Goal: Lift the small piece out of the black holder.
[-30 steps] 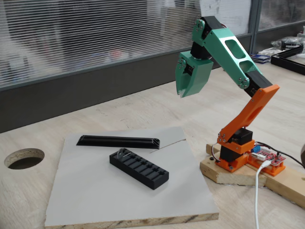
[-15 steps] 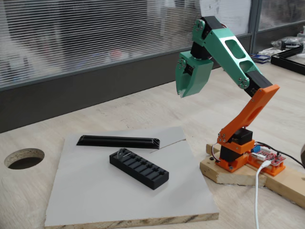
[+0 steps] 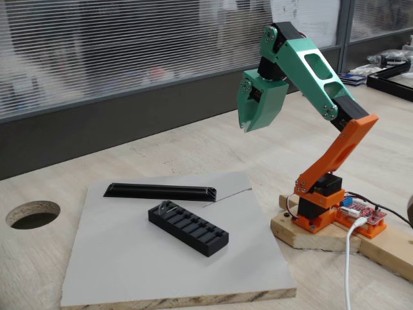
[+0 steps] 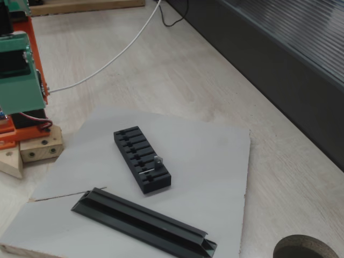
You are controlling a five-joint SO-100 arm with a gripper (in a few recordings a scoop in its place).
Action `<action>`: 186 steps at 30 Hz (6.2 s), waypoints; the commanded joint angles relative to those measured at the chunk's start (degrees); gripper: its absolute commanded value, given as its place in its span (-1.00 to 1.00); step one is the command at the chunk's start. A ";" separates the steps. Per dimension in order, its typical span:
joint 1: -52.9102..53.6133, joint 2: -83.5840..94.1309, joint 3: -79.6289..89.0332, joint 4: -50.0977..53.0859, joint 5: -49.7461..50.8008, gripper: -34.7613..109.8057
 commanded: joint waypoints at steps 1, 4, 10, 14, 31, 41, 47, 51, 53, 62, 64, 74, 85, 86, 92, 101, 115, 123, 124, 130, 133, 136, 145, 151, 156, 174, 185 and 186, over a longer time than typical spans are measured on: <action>0.26 0.79 -0.62 1.14 0.97 -0.43; 0.26 0.79 -0.62 1.14 0.79 -0.43; 0.26 0.88 -0.62 1.14 0.97 -0.43; 0.26 0.88 -0.62 1.14 0.79 -0.43; 0.70 0.88 -0.62 1.14 0.79 -0.43; 0.79 0.97 -0.62 1.14 0.79 -0.43; 0.79 0.88 -0.62 1.14 0.79 -0.43; 0.79 0.88 -0.62 1.14 0.79 -0.43; 0.79 0.88 -0.62 1.14 0.79 -0.43; 0.44 0.88 -0.62 1.14 1.14 -0.43; 0.44 0.88 -0.62 1.14 1.14 -0.43; 0.35 0.79 -0.62 1.14 1.14 -0.43; 0.35 0.79 -0.62 1.14 1.14 -0.43; 0.35 0.79 -0.62 1.14 1.14 -0.43; 0.35 0.79 -0.62 1.14 1.14 -0.43; 0.70 0.79 -0.62 1.14 1.14 -0.43; 0.53 0.70 -0.62 0.44 1.32 -0.43; -0.09 -7.38 -0.70 0.44 1.41 -0.42; -0.44 -8.26 -0.79 0.44 1.41 -0.42; -10.55 -12.66 -1.23 0.35 1.49 -0.42; -15.29 -16.79 -1.32 0.35 1.49 -0.42; -19.86 -20.57 -1.32 0.35 1.49 -0.42; -30.76 -25.49 -1.49 0.26 19.07 -0.42; -35.07 -25.58 -1.58 0.26 31.11 -0.43; -37.00 -25.58 -2.11 -0.79 33.84 -0.43; -46.85 -39.73 -11.78 -13.54 33.93 -0.42; -46.49 -39.20 -13.36 -13.62 33.93 -0.42; -46.49 -39.20 -14.68 -13.62 33.93 -0.42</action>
